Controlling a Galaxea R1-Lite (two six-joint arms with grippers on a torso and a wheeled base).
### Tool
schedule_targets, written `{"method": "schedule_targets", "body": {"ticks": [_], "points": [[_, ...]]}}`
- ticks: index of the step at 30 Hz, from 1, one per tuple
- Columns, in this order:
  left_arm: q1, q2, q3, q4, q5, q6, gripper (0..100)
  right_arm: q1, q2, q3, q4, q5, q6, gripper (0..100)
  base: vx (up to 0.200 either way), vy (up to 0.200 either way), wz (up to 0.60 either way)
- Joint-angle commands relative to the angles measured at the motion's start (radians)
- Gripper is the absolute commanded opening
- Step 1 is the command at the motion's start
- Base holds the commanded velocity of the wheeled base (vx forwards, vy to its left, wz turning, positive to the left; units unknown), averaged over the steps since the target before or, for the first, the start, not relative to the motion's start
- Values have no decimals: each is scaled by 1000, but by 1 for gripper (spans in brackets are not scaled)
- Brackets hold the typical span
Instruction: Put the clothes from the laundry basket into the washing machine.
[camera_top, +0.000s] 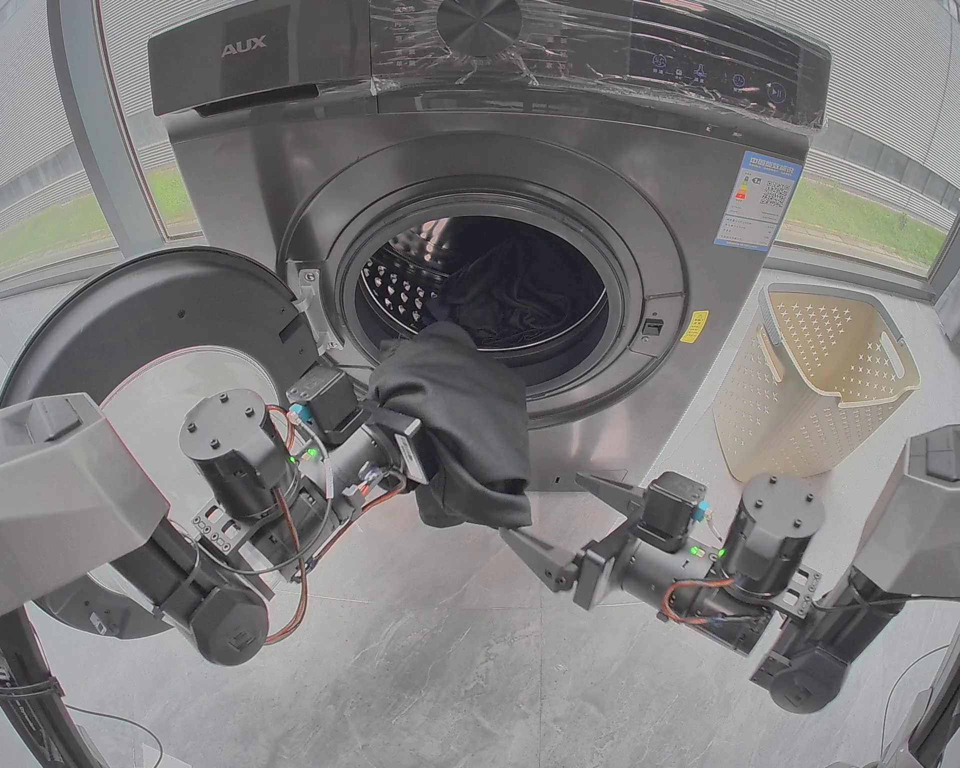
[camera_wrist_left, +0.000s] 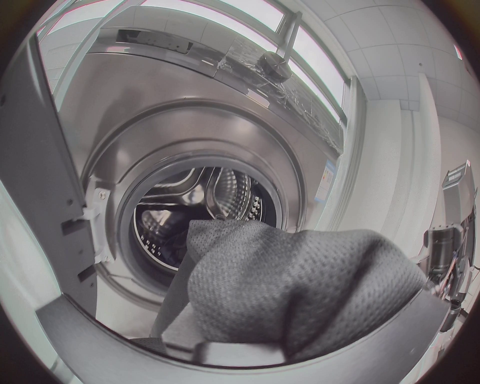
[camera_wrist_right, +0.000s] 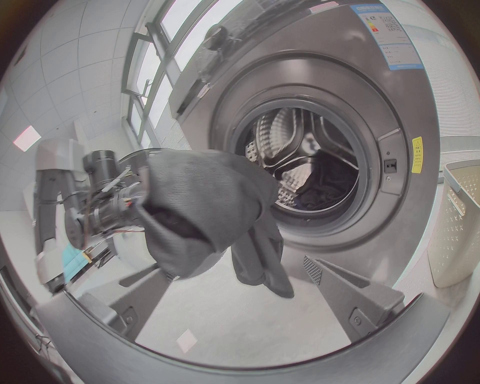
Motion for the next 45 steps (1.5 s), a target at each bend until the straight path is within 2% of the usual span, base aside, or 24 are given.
{"method": "schedule_targets", "body": {"ticks": [1,4,5,8,13,17,20,35,45], "points": [[-3,-82,131,-2,20,-5,0,32,-129,153,-1,57,-9,100,0,0,0],[-3,-111,171,-2,16,-11,0,24,-131,195,-3,71,-17,100,0,0,0],[-3,-120,190,-1,3,6,0,0,-120,210,-3,71,-12,100,0,0,0],[-19,-143,199,-1,2,22,0,-60,-103,210,-3,78,-14,100,0,0,0],[-19,-142,220,-1,2,16,0,-109,-105,207,-3,100,-17,100,0,0,0],[-17,-129,234,-1,-1,10,0,-112,-108,201,-3,103,-19,100,0,0,0],[-20,-126,243,-1,-18,12,0,-111,-120,201,-3,103,-19,100,200,0,0],[-22,-113,254,-2,-18,15,0,-105,-139,210,-3,100,-15,100,200,0,0],[-36,-103,271,-1,-18,19,0,-103,-135,208,-3,100,-15,100,0,0,0]]}}
